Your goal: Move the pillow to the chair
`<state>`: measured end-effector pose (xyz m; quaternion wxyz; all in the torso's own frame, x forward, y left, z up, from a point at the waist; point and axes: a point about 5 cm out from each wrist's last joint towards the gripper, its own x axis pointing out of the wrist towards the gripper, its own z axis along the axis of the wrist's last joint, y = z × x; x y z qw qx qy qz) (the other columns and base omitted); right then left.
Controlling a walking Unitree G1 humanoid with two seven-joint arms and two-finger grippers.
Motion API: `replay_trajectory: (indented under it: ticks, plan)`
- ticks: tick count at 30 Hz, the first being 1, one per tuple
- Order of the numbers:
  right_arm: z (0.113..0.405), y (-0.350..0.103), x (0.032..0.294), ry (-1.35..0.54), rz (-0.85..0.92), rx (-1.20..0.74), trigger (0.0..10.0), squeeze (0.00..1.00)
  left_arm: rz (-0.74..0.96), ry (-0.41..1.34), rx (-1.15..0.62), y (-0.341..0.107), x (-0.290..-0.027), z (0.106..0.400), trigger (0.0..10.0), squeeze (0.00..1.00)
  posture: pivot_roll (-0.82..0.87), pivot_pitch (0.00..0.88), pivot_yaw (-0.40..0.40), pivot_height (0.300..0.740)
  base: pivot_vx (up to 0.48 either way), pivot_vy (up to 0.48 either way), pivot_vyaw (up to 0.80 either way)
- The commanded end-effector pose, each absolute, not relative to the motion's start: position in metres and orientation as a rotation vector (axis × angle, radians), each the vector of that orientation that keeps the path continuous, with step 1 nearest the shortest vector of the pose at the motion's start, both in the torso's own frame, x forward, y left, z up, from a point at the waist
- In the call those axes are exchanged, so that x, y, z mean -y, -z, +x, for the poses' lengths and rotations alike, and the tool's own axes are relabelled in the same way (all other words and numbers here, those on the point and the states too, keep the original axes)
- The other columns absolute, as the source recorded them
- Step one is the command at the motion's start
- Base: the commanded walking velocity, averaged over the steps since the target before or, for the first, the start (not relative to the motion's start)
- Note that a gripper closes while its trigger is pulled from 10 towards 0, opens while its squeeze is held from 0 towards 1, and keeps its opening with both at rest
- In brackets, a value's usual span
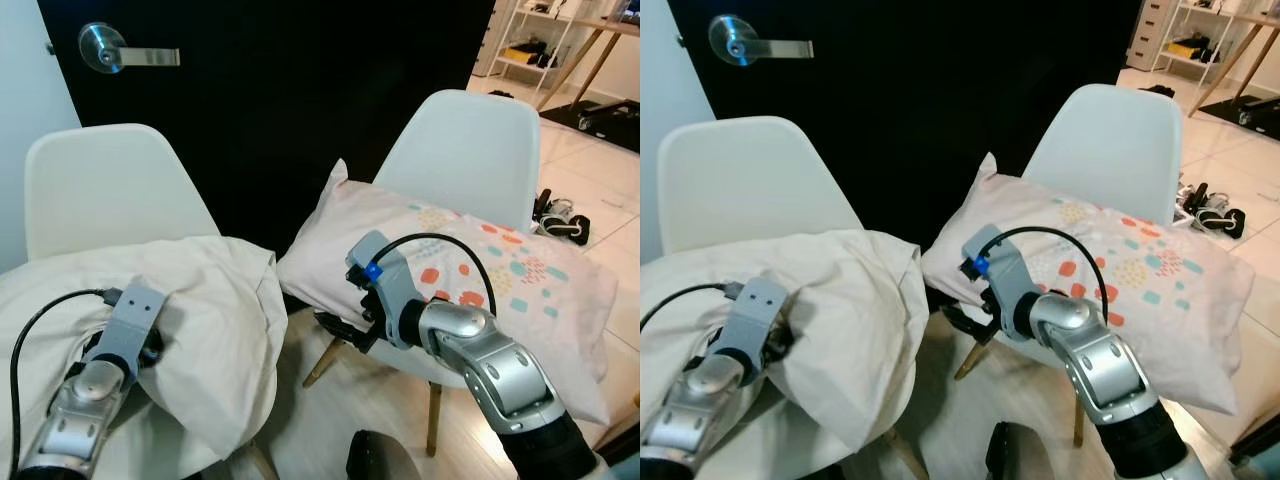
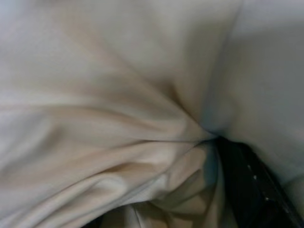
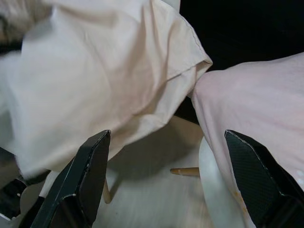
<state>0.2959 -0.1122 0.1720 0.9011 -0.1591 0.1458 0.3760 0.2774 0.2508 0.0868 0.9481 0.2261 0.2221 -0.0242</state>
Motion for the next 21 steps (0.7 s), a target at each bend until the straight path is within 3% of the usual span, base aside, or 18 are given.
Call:
replay_trajectory:
  ticks: [1,8,16,21]
  plan:
    - [0.299,-0.174,0.113,-0.764,-0.34,-0.291,10.0,0.0,0.437,0.148,-0.515,-0.081,-0.239,0.272,10.0,1.0,-0.04,0.0,-0.073,0.556,0.0,0.0,0.0]
    - [0.3,-0.173,0.117,-0.745,-0.352,-0.302,10.0,0.0,0.338,0.38,-0.647,-0.072,-0.204,0.243,10.0,1.0,-0.05,0.0,-0.07,0.556,0.0,0.0,0.0]
    - [0.304,-0.172,0.121,-0.718,-0.345,-0.299,10.0,0.0,0.173,0.558,-0.553,-0.123,-0.186,0.233,10.0,1.0,-0.04,0.0,-0.071,0.556,0.0,0.0,0.0]
    - [0.302,-0.171,0.117,-0.739,-0.318,-0.294,10.0,0.0,0.201,0.648,-0.484,-0.142,-0.182,0.228,10.0,1.0,-0.05,0.0,-0.067,0.556,0.0,0.0,0.0]
